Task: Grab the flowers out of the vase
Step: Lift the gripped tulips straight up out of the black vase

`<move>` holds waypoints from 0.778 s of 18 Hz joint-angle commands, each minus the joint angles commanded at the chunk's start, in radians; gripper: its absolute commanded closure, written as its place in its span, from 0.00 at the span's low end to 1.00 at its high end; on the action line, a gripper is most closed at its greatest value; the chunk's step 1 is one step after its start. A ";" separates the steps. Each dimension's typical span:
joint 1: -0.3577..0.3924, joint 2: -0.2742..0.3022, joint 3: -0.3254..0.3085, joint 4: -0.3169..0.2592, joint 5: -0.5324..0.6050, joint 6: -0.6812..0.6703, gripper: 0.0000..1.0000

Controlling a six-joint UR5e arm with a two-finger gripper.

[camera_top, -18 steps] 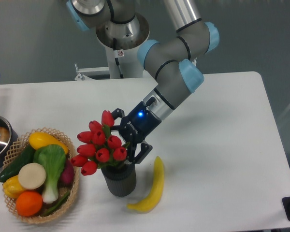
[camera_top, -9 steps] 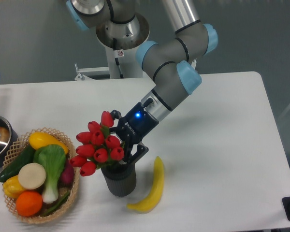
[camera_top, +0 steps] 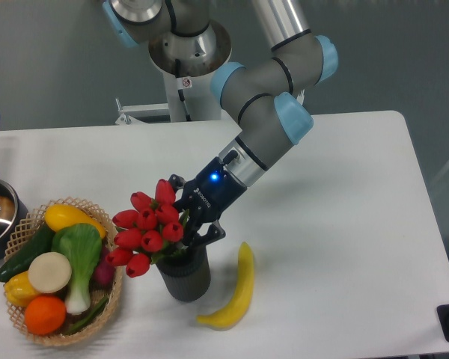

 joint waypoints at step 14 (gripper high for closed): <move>0.072 0.103 0.014 -0.002 -0.196 -0.216 0.52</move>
